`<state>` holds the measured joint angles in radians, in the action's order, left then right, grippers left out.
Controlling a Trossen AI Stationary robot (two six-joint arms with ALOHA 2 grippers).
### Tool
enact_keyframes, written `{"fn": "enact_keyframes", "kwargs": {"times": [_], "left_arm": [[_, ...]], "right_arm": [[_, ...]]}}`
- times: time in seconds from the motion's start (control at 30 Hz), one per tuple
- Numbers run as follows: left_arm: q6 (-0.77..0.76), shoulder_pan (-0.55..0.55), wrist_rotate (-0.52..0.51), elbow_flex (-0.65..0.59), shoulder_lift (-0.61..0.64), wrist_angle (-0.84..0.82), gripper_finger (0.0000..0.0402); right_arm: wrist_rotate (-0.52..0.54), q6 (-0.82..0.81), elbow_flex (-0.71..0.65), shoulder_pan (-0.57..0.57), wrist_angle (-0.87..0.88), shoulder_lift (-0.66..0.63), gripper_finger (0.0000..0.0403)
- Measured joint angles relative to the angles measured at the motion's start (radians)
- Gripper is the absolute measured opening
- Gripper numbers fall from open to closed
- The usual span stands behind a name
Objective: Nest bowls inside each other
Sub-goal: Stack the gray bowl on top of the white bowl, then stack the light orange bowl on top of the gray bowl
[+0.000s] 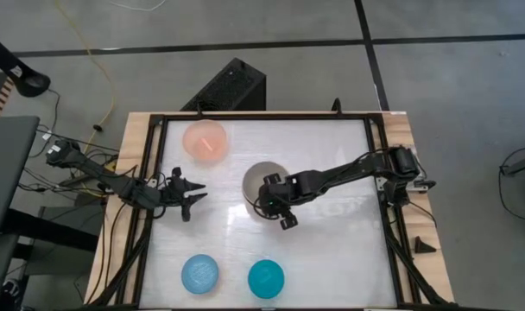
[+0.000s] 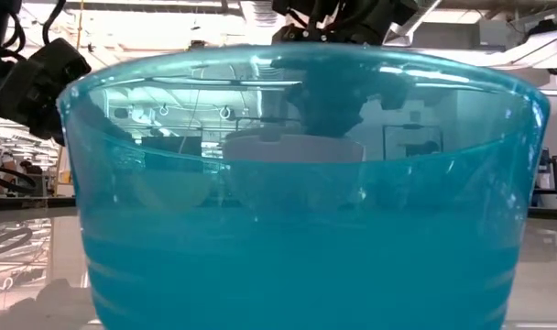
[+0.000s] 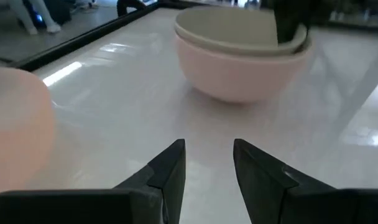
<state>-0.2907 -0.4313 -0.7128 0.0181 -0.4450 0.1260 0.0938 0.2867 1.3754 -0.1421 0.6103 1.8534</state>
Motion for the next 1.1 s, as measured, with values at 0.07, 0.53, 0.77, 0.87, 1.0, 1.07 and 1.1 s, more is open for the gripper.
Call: {"fn": "enact_keyframes", "kwargs": {"times": [0.07, 0.53, 0.77, 0.87, 1.0, 1.07, 1.1], "left_arm": [[-0.018, 0.0, -0.009, 0.0, 0.001, 0.012, 0.0125], [0.32, 0.006, -0.069, 0.0, 0.0, 0.225, 0.0139], [0.438, 0.165, -0.096, 0.0, 0.0, 0.154, 0.017], [0.44, 0.288, -0.02, 0.005, 0.0, 0.085, 0.0177], [0.459, 0.468, 0.098, 0.065, -0.001, -0.033, 0.0178], [0.482, 0.554, 0.167, 0.106, -0.009, -0.081, 0.0178], [0.493, 0.595, 0.208, 0.128, -0.017, -0.102, 0.0178]], "right_arm": [[-0.001, -0.007, 0.0, 0.0, -0.004, -0.006, 0.0066], [-0.155, -0.126, -0.01, 0.006, -0.018, -0.144, 0.0208], [-0.154, -0.212, -0.024, 0.004, -0.007, -0.23, 0.0214], [-0.149, -0.256, -0.024, 0.001, 0.028, -0.257, 0.021], [-0.08, -0.307, -0.024, -0.018, 0.085, -0.283, 0.0206], [-0.04, -0.329, -0.024, -0.032, 0.113, -0.286, 0.0205], [-0.024, -0.341, -0.024, -0.039, 0.127, -0.286, 0.0205]]}}
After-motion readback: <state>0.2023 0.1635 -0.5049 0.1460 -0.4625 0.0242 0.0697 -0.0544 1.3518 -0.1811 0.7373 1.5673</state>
